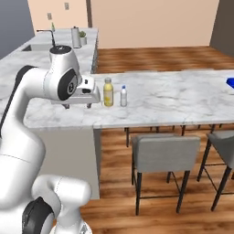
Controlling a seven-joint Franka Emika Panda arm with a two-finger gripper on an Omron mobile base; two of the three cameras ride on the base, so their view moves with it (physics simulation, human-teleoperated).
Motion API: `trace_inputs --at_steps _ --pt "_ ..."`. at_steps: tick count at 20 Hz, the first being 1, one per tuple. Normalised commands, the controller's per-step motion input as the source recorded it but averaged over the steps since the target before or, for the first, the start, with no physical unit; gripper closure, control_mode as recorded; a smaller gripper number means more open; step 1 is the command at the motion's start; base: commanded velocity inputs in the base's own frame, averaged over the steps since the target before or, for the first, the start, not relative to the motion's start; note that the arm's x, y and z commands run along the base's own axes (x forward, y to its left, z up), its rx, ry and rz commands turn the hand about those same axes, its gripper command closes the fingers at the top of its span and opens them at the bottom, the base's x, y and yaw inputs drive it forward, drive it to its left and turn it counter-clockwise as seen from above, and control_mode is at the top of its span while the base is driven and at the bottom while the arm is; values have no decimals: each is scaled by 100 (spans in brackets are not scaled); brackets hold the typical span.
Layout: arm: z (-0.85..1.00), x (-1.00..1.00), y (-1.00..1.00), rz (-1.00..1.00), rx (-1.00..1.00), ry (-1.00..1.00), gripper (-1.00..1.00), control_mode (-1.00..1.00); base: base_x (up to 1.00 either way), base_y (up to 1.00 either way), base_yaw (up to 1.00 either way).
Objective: Place the drinks on the dining counter in a tight cluster.
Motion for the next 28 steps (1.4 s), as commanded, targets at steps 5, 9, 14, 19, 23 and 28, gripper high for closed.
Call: trace_inputs --at_steps 5,9,14,19,23,28 --pt "0 0 0 0 0 0 -100 100 -26 100 -25" --pt "0 0 0 0 0 0 -100 100 -30 100 -24" --pt "0 0 0 0 0 0 -100 100 -72 100 -19" --pt "0 0 0 0 0 0 -100 100 -78 100 -7" --pt "0 0 0 0 0 0 -100 100 -62 100 0" --pt "0 0 0 0 0 0 -100 100 -29 100 -3"
